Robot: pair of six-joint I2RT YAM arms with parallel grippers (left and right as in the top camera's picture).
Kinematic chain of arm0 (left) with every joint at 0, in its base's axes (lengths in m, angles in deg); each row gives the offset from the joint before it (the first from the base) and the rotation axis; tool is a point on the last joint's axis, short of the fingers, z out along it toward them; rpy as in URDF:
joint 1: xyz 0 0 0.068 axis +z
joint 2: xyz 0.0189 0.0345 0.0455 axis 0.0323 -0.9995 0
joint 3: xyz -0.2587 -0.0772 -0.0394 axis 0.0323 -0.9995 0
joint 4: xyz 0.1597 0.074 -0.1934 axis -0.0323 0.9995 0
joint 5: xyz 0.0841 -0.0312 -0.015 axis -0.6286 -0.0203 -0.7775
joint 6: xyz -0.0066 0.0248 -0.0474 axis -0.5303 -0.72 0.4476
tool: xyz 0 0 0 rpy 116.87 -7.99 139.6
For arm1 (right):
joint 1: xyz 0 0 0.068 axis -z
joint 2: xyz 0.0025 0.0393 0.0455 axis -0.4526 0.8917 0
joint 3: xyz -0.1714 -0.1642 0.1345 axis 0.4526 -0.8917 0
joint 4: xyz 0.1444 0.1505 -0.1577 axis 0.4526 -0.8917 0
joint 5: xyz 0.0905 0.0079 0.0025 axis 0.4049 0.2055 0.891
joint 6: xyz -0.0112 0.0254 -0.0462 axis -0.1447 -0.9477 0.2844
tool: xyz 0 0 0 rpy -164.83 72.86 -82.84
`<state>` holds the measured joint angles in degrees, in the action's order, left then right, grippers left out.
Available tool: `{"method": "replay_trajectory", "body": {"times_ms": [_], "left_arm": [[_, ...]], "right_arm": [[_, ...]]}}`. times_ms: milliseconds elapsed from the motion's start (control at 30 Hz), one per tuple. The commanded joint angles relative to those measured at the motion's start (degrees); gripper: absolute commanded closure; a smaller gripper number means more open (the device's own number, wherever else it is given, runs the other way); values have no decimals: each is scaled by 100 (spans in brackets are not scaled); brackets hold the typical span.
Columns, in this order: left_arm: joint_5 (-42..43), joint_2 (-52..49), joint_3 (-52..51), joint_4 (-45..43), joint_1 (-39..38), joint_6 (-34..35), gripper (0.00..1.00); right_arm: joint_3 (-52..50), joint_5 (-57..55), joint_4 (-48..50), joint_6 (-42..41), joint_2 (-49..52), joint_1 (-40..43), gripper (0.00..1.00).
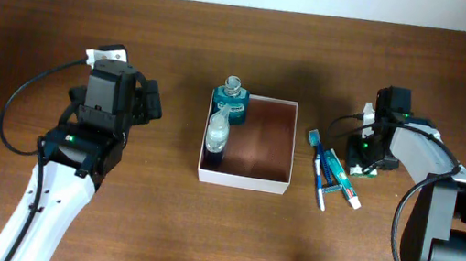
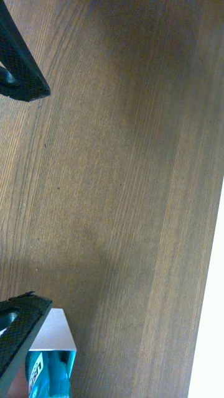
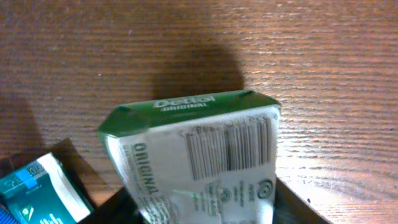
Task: Pack container
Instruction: 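Close the right gripper on the green-white Dettol soap bar, then lift the Dettol soap bar and carry it left over the box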
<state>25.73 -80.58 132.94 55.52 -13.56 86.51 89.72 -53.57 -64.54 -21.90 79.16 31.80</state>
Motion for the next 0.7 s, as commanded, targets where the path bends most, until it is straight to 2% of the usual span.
{"method": "replay_trajectory", "body": {"times_ms": [0, 133, 567, 667], "left_arm": [[-42, 44, 24, 2, 13, -7, 1], [-42, 44, 24, 2, 13, -7, 1], [-42, 44, 24, 2, 13, -7, 0], [-42, 44, 24, 2, 13, -7, 1]], "right_arm": [[-52, -216, -50, -85, 144, 39, 57], [-50, -225, -92, -83, 142, 39, 70], [358, -306, -728, -92, -197, 37, 72], [575, -299, -968, -413, -363, 37, 72]]}}
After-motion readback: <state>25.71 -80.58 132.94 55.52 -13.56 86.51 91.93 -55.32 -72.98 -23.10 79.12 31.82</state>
